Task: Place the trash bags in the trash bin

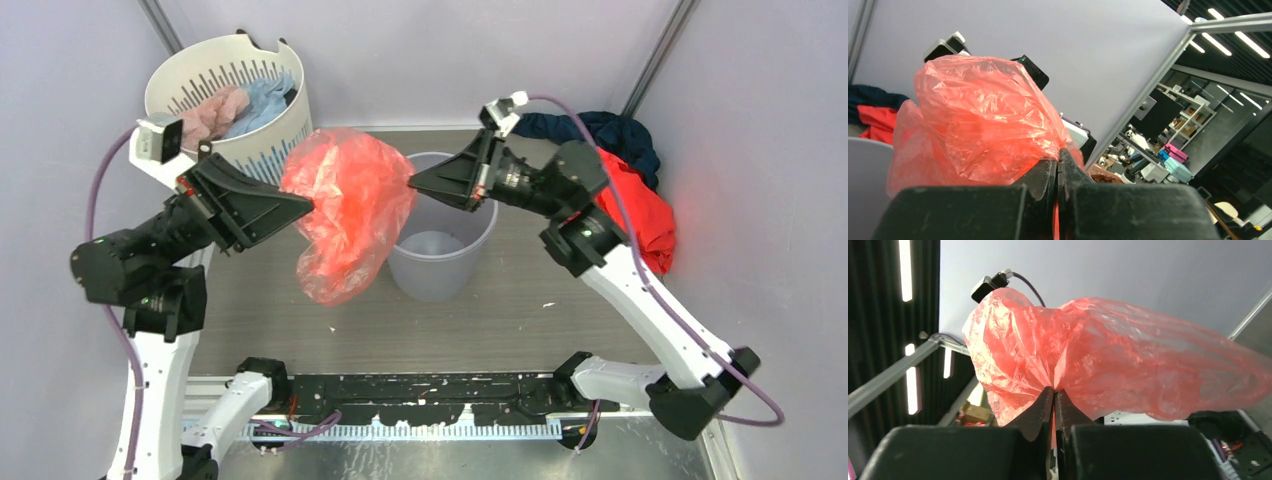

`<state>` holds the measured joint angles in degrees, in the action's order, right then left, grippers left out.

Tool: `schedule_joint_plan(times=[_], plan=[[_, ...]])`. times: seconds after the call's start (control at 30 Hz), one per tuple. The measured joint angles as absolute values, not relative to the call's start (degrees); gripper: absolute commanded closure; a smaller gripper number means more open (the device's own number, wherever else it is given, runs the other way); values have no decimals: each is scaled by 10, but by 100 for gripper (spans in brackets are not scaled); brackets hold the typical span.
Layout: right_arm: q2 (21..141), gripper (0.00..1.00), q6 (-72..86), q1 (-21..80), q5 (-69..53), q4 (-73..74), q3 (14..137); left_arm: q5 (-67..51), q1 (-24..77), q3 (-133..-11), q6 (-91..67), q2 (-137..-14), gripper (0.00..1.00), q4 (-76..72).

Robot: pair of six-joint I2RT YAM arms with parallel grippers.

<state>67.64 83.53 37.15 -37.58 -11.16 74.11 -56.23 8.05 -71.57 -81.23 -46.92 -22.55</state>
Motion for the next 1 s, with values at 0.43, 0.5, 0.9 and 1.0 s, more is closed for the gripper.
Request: schedule_joint_plan(times=[0.43, 0.5, 0.9, 1.0], plan=[[607, 74, 665, 358, -352, 172, 831, -532, 81, -832, -795, -518, 100, -112], [612, 69, 658, 358, -353, 191, 835, -510, 81, -846, -797, -529, 100, -90], [688, 69, 491, 393, -276, 402, 1030, -348, 81, -937, -788, -582, 100, 118], [693, 69, 425, 427, -200, 457, 1062, -293, 81, -954, -777, -589, 100, 180]])
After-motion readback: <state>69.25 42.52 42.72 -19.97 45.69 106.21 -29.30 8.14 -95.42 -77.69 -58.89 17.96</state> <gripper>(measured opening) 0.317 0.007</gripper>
